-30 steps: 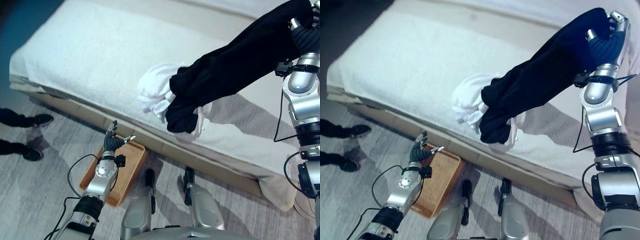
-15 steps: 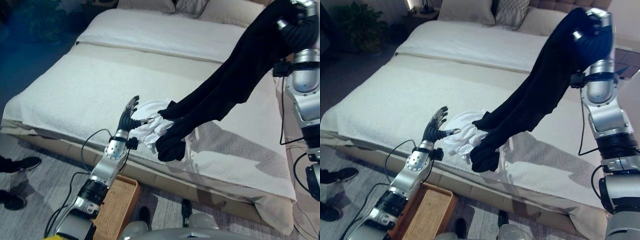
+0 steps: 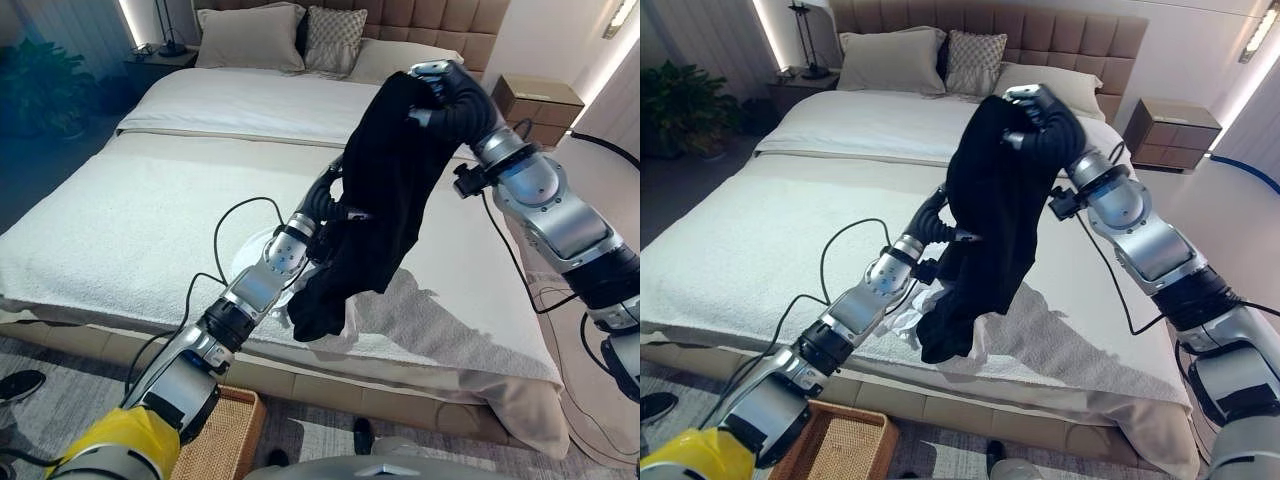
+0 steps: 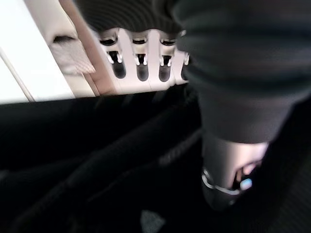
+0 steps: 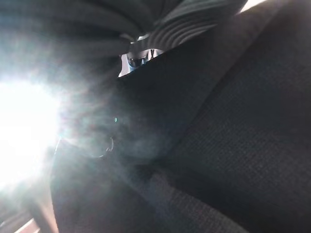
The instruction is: Pick up clothes into the bucket
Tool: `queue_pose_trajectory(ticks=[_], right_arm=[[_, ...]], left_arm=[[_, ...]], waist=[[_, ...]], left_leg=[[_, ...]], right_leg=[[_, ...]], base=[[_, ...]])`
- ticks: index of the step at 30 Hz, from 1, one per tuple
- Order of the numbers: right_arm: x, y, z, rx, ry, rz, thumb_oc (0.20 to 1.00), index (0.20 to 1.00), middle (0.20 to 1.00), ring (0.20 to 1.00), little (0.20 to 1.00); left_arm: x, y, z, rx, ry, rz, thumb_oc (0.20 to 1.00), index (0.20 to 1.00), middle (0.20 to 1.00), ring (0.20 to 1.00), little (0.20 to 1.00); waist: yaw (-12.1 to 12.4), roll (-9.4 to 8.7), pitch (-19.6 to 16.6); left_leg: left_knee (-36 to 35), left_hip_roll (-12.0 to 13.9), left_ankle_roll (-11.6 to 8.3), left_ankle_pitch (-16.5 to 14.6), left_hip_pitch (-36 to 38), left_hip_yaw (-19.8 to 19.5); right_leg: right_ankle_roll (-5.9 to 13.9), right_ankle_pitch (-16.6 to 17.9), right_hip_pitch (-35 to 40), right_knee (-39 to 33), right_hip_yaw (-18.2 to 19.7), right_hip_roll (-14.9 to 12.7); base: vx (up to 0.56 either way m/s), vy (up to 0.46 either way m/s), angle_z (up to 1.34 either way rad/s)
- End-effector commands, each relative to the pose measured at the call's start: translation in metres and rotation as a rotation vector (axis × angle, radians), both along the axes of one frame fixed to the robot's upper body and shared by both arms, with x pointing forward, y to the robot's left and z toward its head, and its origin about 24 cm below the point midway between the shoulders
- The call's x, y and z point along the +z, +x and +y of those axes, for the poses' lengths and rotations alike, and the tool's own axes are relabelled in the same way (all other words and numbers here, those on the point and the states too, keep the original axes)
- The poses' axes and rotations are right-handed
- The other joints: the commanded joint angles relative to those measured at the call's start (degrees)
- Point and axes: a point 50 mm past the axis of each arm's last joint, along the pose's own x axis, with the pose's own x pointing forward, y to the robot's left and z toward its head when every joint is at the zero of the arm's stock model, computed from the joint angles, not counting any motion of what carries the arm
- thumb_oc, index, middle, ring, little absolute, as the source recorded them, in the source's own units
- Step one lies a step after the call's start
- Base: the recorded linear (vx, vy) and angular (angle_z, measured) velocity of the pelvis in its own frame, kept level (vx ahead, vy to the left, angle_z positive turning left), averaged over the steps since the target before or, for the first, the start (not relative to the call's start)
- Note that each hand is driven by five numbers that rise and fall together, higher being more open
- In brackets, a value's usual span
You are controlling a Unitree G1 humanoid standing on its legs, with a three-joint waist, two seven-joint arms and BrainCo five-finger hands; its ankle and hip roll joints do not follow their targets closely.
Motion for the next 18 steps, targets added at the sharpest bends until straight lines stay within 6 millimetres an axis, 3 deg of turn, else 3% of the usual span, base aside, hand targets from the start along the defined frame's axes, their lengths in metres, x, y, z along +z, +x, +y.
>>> queue_pose_trajectory(ticks=[1,5,8,9,10,16,18], right_arm=[[0.049,-0.014,0.023,0.160,0.062,-0.135,0.200,0.200,0.200,0.200,0.200],[0.057,-0.019,0.028,0.196,0.072,-0.158,0.200,0.200,0.200,0.200,0.200],[0.061,-0.019,0.026,0.183,0.101,-0.168,0.200,0.200,0.200,0.200,0.200],[0.061,-0.019,0.026,0.183,0.101,-0.169,0.200,0.200,0.200,0.200,0.200],[0.064,-0.016,0.022,0.161,0.126,-0.170,0.200,0.200,0.200,0.200,0.200],[0.066,-0.006,0.006,0.057,0.201,-0.179,0.200,0.200,0.200,0.200,0.200],[0.064,0.001,-0.012,-0.038,0.273,-0.182,0.200,0.200,0.200,0.200,0.200]], left_arm=[[0.011,0.011,-0.022,-0.064,0.134,-0.052,1.000,1.000,1.000,1.000,1.000],[-0.001,0.011,-0.036,-0.091,0.196,-0.011,1.000,1.000,1.000,1.000,1.000],[-0.005,0.006,-0.047,-0.169,0.136,0.073,1.000,1.000,1.000,1.000,1.000],[-0.005,0.006,-0.047,-0.170,0.136,0.074,0.485,0.485,0.485,0.485,0.485],[-0.010,0.002,-0.053,-0.234,0.037,0.185,0.200,0.200,0.200,0.200,0.200],[-0.019,-0.006,-0.050,-0.304,-0.087,0.328,0.200,0.200,0.200,0.200,0.200],[-0.024,-0.010,-0.039,-0.310,-0.157,0.388,0.200,0.200,0.200,0.200,0.200]], waist=[[0.8,-2.27,-3.2],[0.5,-2.17,-3.0],[0.4,-1.87,-2.8],[0.4,-1.89,-2.8],[0.4,-1.67,-2.7],[0.5,-1.24,-2.8],[0.8,-0.93,-2.8]], left_leg=[[4.9,-0.2,-0.96,-5.9,-1.6,-0.3],[5.0,-0.2,-0.95,-5.9,-1.4,-0.7],[5.1,-0.3,-0.88,-5.9,-1.4,-1.0],[5.1,-0.3,-0.88,-5.9,-1.4,-1.1],[5.1,-0.3,-0.87,-5.9,-1.4,-1.2],[5.2,-0.4,-0.84,-5.9,-1.4,-1.5],[5.3,-0.4,-0.86,-5.9,-1.4,-1.9]], right_leg=[[3.69,-5.8,0.6,6.2,-1.8,-3.7],[3.65,-6.1,1.0,6.4,-2.1,-3.7],[3.64,-6.2,1.1,6.6,-2.5,-3.8],[3.64,-6.2,1.1,6.6,-2.5,-3.8],[3.63,-6.2,1.2,6.7,-2.6,-3.8],[3.64,-6.2,1.3,6.7,-2.8,-4.0],[3.59,-6.4,1.6,6.7,-3.2,-4.1]], base=[[0.01,-0.006,-0.03],[0.00,0.000,0.00],[0.00,0.000,0.00],[0.00,0.000,0.00],[0.00,0.000,0.00],[0.00,0.000,0.01],[0.00,0.000,0.00]])
